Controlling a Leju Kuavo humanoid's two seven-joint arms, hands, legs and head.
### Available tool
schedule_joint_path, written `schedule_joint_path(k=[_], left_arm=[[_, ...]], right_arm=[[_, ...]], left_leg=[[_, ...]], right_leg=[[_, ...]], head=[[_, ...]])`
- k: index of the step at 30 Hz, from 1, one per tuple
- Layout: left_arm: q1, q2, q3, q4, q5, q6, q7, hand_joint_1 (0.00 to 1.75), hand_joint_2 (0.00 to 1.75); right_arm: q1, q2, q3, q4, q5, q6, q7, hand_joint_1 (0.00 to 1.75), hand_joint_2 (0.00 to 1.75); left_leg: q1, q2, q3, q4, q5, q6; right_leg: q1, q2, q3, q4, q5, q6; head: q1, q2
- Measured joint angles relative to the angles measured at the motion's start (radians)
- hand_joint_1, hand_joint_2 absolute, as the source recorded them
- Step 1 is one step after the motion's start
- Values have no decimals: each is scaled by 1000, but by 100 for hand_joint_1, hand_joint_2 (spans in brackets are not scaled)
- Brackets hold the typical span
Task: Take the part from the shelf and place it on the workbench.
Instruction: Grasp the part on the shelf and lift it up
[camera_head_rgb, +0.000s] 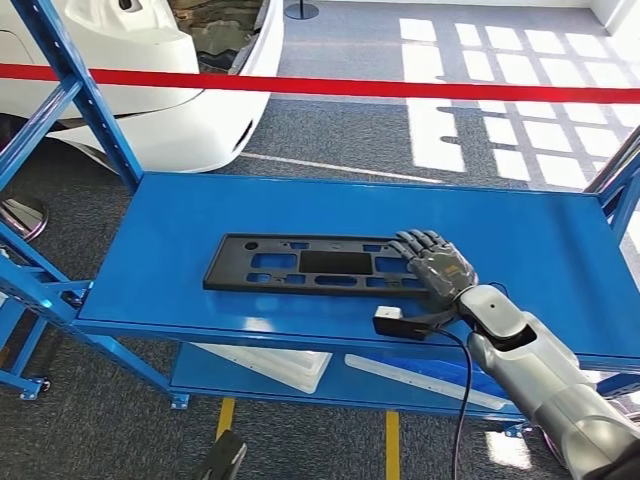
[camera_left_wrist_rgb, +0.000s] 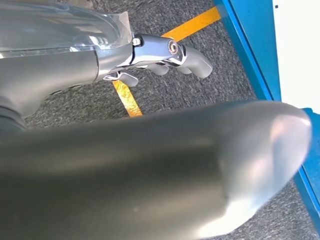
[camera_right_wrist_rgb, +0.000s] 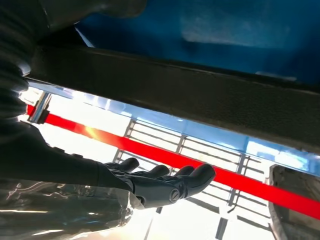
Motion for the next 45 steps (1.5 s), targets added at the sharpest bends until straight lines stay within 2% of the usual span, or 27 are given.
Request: schedule_joint_path(k=[7,16,23,24,25,27,28,29,37,45], left_arm=[[0,-1,10,0,-15,0,3,0,0],[0,-2,17,0,-18,0,4,0,0],[-1,-4,18,0,-34,4,10,0,0],[-1,-5,18,0,-36,4,12,0,0],[-2,-5,19,0,-39,4,13,0,0],[-3,-7,19,0,-44,4,15,0,0],[-3,-7,20,0,-46,4,16,0,0],[-3,-7,20,0,-48,4,16,0,0],[-5,-9,29,0,-58,3,17,0,0],[-6,-11,44,0,-67,3,17,0,0]], right_arm=[[8,34,-35,56,79,-92,40,0,175],[12,48,-51,76,102,-116,55,0,175],[37,52,-84,111,184,-233,105,2,175],[42,52,-94,118,191,-252,106,16,175],[47,51,-104,125,198,-269,105,51,175],[58,50,-126,139,211,-303,101,136,175],[64,49,-137,144,217,-317,98,166,175],[71,48,-147,148,223,-331,96,175,175],[116,37,-225,155,261,-389,75,175,175],[136,20,-293,129,274,-405,59,175,175]], left_leg=[[0,0,1,0,0,0],[0,0,1,0,0,0],[0,0,1,0,0,0],[0,0,1,0,0,0],[0,0,1,0,0,0],[0,0,1,0,0,0],[0,0,1,0,0,0],[0,0,1,0,0,0],[-1,0,1,0,0,0],[0,0,1,0,0,0]], right_leg=[[0,0,1,0,0,0],[0,0,1,0,0,0],[0,0,1,0,0,0],[0,0,1,0,0,0],[0,0,1,0,0,0],[0,0,1,0,0,0],[0,0,1,0,0,0],[0,0,1,0,0,0],[0,0,0,0,0,0],[0,0,0,0,0,0]], head=[[0,0],[0,0],[0,0],[0,0],[0,0],[0,0],[0,0],[0,0],[0,0],[0,0]])
